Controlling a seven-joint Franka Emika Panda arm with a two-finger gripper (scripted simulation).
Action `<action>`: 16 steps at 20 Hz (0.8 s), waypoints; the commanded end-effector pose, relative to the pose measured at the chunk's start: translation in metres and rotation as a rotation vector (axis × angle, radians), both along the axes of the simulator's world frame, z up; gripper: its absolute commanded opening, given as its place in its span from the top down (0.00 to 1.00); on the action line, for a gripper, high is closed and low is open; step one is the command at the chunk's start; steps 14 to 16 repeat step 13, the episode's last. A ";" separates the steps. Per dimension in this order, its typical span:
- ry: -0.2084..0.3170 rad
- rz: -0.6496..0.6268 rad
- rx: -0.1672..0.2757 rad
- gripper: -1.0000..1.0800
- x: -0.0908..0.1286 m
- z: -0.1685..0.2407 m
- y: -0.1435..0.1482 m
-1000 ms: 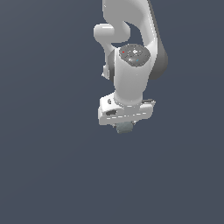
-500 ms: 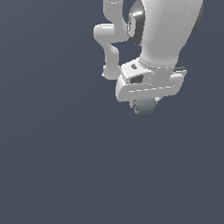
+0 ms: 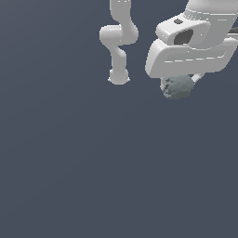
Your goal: Pick up the object and move it to a goal position.
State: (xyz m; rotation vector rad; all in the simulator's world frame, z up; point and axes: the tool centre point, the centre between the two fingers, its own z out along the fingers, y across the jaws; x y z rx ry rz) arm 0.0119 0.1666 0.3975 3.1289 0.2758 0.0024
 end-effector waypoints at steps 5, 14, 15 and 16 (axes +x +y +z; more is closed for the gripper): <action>0.002 -0.001 0.000 1.00 -0.004 0.030 0.019; 0.002 -0.001 0.001 1.00 -0.004 0.040 0.024; 0.002 -0.001 0.001 1.00 -0.004 0.040 0.024; 0.002 -0.001 0.001 1.00 -0.004 0.040 0.024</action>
